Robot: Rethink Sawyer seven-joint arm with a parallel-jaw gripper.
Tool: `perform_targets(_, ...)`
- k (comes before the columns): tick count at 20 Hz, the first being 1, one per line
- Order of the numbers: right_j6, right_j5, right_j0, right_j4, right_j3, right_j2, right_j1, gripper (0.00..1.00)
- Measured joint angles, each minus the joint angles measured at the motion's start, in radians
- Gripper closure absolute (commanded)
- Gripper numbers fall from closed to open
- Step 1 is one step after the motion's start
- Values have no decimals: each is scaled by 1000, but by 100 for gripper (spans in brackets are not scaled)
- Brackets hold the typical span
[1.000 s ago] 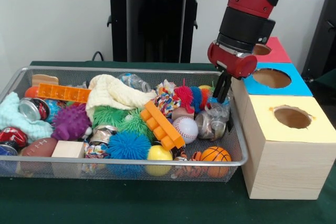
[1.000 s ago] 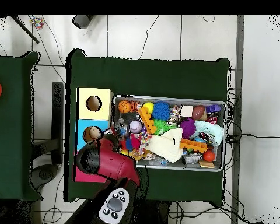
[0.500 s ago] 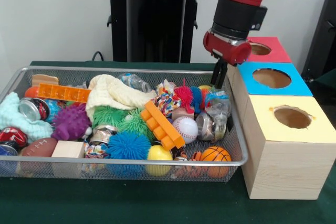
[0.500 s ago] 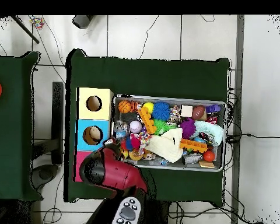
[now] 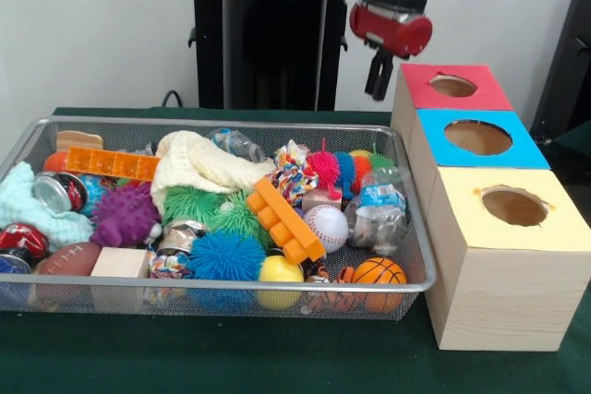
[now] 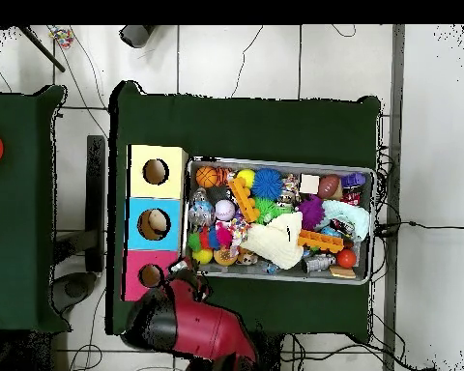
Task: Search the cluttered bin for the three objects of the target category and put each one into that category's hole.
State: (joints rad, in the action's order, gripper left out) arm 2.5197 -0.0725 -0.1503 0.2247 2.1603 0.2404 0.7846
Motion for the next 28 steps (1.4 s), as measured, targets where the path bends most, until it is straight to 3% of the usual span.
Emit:
perform_targets(5, 0, -1, 3, -33, 69, 2, 98, 100)
perform_targets(6, 0, -2, 10, -48, 78, 2, 111, 0)
perform_targets(20, 0, -84, 50, -72, 20, 0, 65, 0)
perform_targets(24, 0, -88, 80, -72, -19, -7, 12, 0)
perform_targets(28, 0, -75, 107, -72, -63, -16, -89, 0)
